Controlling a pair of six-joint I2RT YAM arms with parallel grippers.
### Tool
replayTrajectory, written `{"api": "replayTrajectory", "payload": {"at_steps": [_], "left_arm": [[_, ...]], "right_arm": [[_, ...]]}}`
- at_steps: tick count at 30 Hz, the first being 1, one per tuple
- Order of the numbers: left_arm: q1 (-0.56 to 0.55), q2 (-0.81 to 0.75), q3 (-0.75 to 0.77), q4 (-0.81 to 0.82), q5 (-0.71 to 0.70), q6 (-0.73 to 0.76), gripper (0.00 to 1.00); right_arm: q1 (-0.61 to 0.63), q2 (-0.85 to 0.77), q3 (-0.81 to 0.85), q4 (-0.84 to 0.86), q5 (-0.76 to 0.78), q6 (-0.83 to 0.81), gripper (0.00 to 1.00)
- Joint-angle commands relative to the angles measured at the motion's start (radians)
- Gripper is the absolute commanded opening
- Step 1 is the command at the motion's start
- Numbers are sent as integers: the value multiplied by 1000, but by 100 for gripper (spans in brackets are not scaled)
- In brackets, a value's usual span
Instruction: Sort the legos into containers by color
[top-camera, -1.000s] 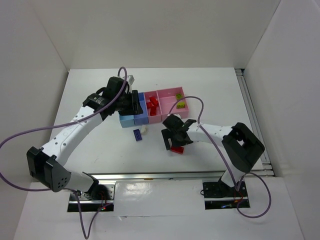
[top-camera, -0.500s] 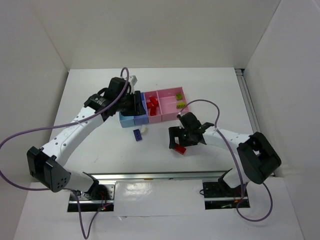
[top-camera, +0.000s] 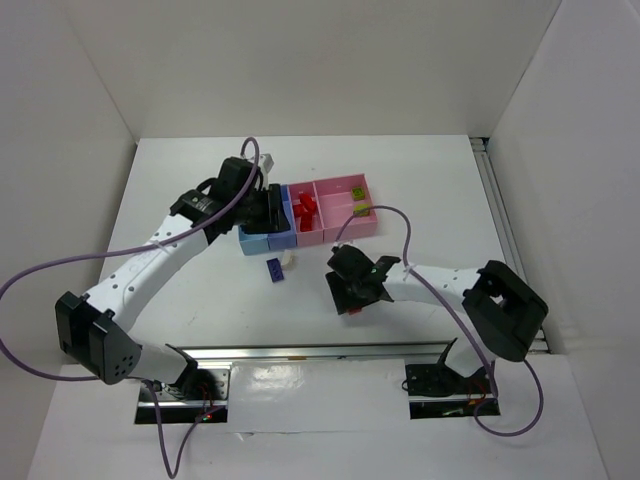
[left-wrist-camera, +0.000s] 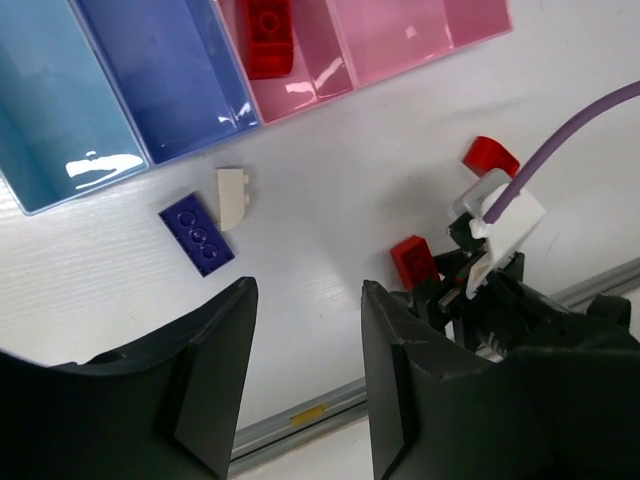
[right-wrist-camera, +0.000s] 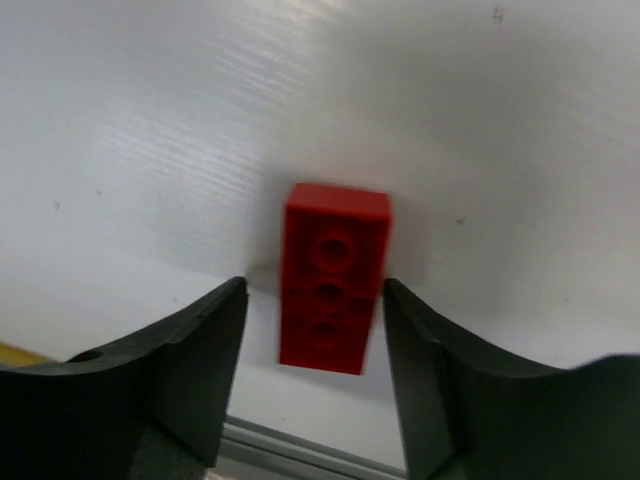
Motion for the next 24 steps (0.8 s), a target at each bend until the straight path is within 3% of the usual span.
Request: {"api": "replayTrajectory", "payload": {"at_steps": [1, 3, 4, 6, 12, 21, 24], "left_arm": [[-2, -5, -26, 10, -61, -7, 57], [-2, -5, -46, 10, -70, -7, 57], [-2, -5, -58, 10, -70, -7, 57], [7, -5, -138, 35, -101, -22, 57], [35, -6, -270, 35, -165, -88, 55], [35, -45, -357, 76, -156, -157, 71], [35, -35, -399, 110, -145, -171, 82]], "right_arm": [[46, 48, 50, -70, 135, 53, 61], [59, 58, 82, -70, 178, 67, 44], [60, 67, 102, -70, 187, 67, 31], [60, 67, 186, -93, 210, 39, 25], [11, 93, 402, -38, 181, -42, 25], [-114, 404, 780, 0, 117, -163, 26], [-149, 504, 904, 0, 107, -163, 32]]}}
